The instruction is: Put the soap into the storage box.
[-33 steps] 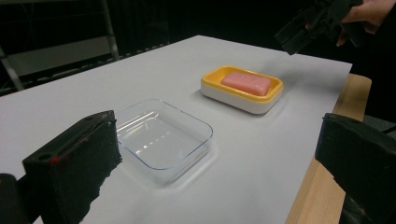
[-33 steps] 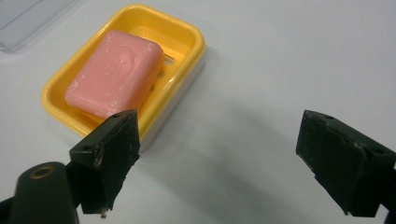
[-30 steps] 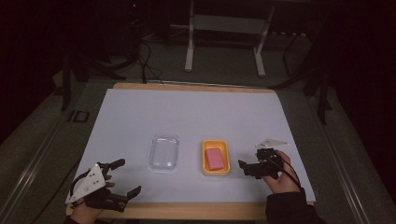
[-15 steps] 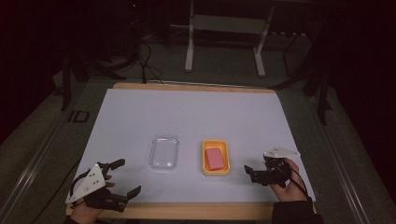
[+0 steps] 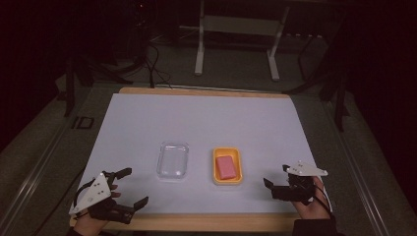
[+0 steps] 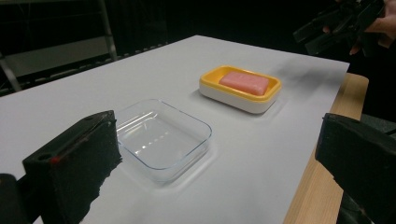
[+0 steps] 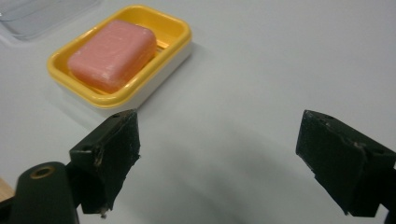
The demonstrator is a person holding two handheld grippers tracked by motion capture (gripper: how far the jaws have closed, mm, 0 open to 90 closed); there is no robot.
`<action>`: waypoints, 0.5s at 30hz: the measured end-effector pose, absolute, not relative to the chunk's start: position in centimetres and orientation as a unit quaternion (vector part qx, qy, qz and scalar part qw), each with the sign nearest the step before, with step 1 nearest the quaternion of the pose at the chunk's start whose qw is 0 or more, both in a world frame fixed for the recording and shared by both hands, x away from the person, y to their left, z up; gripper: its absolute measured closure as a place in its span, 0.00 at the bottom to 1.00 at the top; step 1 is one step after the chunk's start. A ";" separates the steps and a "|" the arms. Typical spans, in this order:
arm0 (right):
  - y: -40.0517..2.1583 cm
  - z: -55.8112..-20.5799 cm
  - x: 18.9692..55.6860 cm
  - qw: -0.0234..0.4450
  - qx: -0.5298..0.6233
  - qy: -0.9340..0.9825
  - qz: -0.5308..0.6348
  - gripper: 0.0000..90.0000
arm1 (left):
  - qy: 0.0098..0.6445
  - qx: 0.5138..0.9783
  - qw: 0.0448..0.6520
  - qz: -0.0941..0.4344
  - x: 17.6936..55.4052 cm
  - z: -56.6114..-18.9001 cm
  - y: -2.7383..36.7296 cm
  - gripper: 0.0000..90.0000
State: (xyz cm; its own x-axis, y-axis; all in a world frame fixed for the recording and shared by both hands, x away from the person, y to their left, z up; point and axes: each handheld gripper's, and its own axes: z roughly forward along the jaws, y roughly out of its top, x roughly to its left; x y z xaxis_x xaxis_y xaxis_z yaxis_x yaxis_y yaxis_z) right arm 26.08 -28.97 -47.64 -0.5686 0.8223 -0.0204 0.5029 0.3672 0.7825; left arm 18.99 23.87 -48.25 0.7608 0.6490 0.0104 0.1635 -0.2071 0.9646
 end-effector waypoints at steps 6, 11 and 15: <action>-29.1 -47.8 26.4 0.214 0.418 0.795 0.383 0.15 | 0.271 0.747 0.568 0.213 19.0 -48.2 23.9 0.00; -29.1 -48.0 26.6 0.216 0.422 0.795 0.380 0.15 | 0.271 0.747 0.568 0.214 18.9 -48.2 24.0 0.00; -29.4 -48.2 26.8 0.220 0.429 0.789 0.380 0.16 | 0.270 0.748 0.567 0.213 18.9 -48.2 24.0 0.00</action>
